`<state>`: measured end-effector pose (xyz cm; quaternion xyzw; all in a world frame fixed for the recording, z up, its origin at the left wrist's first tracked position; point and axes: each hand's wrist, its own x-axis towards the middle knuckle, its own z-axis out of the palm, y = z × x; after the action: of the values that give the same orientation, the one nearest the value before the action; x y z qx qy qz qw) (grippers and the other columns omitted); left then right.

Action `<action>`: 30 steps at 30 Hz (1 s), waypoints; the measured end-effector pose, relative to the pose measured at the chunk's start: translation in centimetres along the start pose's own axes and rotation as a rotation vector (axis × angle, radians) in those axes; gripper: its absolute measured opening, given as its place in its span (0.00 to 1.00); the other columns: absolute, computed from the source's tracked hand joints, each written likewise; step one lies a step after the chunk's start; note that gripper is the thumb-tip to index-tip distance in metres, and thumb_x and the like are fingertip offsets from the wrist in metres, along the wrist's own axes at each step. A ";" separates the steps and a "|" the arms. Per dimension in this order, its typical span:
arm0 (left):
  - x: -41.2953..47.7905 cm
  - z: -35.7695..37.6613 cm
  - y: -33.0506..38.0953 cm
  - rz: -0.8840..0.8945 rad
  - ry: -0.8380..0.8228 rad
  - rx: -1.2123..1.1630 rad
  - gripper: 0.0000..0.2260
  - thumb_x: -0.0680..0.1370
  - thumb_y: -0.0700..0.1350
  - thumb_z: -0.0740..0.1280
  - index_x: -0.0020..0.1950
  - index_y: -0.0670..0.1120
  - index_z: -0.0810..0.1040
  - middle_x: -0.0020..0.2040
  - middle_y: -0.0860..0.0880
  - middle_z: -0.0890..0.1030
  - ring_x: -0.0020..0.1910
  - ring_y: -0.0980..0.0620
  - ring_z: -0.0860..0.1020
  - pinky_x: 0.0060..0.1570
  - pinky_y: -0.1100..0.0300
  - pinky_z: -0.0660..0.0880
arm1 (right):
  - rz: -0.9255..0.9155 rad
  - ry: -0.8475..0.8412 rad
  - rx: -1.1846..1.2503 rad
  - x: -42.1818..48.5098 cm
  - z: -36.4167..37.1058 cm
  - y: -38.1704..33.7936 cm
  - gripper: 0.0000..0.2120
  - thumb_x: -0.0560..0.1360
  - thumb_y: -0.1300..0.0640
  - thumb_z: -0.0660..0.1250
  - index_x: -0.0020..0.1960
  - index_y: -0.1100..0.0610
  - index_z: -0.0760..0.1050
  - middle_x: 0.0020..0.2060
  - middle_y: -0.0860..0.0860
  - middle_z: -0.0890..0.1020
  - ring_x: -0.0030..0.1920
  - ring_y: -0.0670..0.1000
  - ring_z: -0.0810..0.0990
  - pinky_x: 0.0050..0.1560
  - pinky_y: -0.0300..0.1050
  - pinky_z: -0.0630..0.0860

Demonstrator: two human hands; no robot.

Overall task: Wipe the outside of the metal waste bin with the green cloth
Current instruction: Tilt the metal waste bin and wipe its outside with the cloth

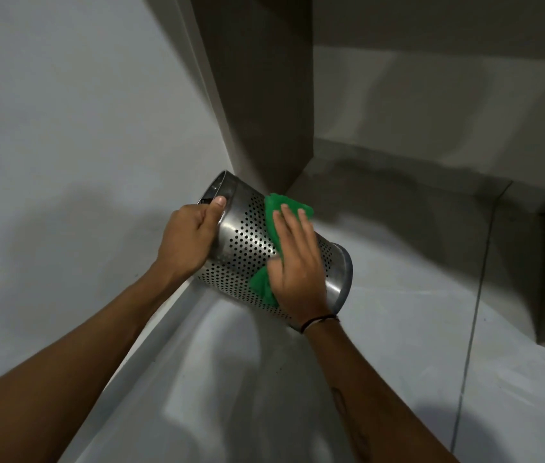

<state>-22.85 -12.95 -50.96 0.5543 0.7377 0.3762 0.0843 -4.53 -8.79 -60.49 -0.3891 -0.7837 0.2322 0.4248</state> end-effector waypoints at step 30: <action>-2.6 -1.0 0.4 0.057 -0.090 0.085 0.33 0.84 0.65 0.52 0.42 0.41 0.82 0.38 0.44 0.86 0.38 0.46 0.84 0.45 0.44 0.81 | 0.498 0.046 0.140 -1.8 -0.7 4.7 0.32 0.77 0.59 0.54 0.81 0.60 0.68 0.82 0.57 0.70 0.84 0.58 0.62 0.85 0.63 0.60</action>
<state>-22.13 -15.64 -50.82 0.5944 0.7324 0.3215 0.0831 -1.39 -7.42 -64.24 -0.5446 -0.6361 0.3745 0.3982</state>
